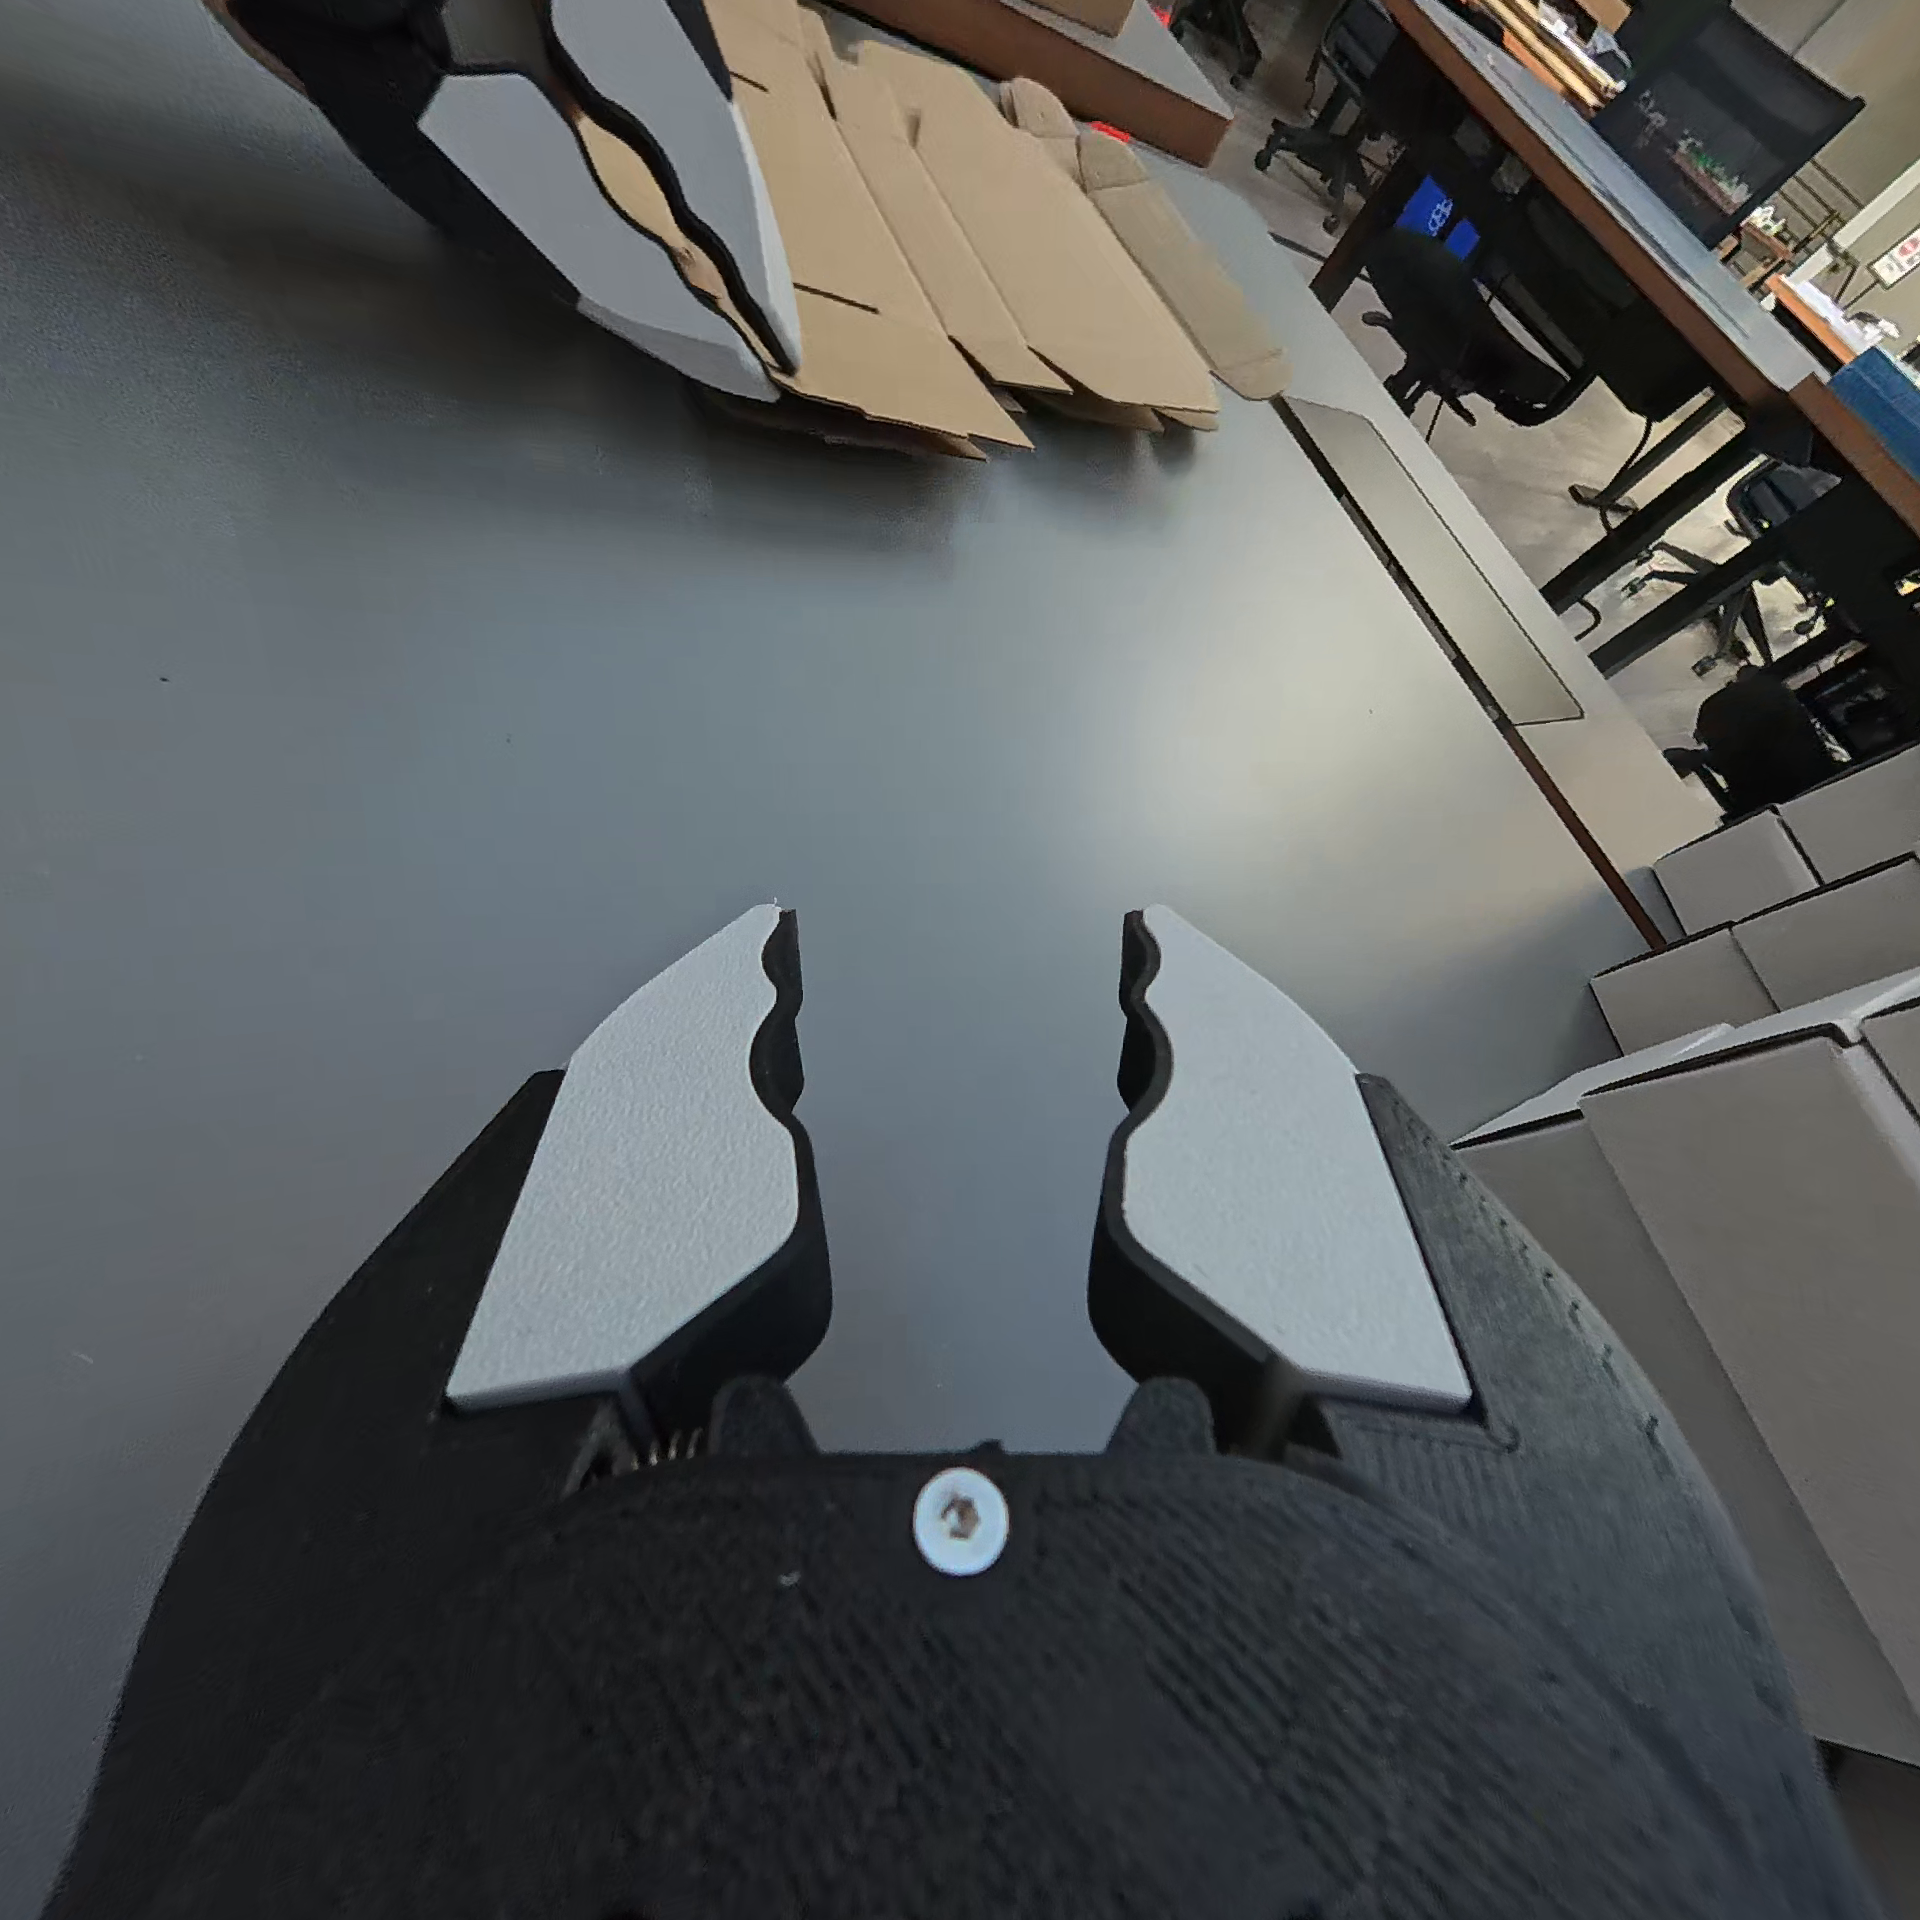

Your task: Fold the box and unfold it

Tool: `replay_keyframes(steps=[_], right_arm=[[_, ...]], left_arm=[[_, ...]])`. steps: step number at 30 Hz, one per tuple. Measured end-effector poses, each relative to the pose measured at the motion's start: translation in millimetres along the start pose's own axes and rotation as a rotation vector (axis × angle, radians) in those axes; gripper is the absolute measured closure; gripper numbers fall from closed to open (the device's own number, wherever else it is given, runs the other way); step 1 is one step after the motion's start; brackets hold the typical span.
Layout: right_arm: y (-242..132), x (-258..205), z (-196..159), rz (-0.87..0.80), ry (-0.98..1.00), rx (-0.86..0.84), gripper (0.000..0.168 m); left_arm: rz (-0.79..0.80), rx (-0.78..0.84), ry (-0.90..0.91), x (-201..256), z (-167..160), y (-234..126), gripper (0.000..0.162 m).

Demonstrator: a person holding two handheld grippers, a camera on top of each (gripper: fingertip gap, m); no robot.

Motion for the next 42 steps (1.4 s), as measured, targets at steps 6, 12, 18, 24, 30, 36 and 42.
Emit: replay_keyframes(steps=[6,12,18,24,30,36,42], right_arm=[[0.5,4.1,-7.7,-0.015,0.014,-0.041,0.109],[-1.9,5.9,-14.3,-0.032,0.038,-0.065,0.109],[-4.9,9.5,-18.9,-0.051,0.069,-0.061,0.108],[-12.3,9.6,-22.7,-0.06,0.083,-0.042,0.108],[-5.8,16.6,-19.4,-0.07,0.088,-0.013,0.108],[-3.7,17.4,-12.5,-0.071,0.067,-0.002,0.108],[-13.5,19.1,-19.3,-0.085,0.074,-0.007,0.108]], left_arm=[[0.04,-0.109,-0.203,-99.1,-42.8,66.6,0.157],[0.067,-0.111,-0.31,-161.5,-67.5,105.4,0.155],[-0.042,0.008,-0.432,-167.4,-53.1,88.8,0.128],[0.045,-0.006,-0.47,-211.4,-55.6,37.8,0.107],[0.064,-0.18,-0.448,-213.8,-50.4,61.8,0.098],[0.1,-0.401,-0.399,-182.3,-57.3,111.5,0.102],[0.28,-0.405,-0.364,-185.1,-56.7,113.8,0.149]])
Point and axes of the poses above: each gripper's, where its closed fingertips meet, y out along the fingers, z out of its top, x = y × z across the jaws, the point moved 4 cm from there along -y, back along the fingers, and after that the axes turned 10 degrees about -y, right-handed, at the moved point
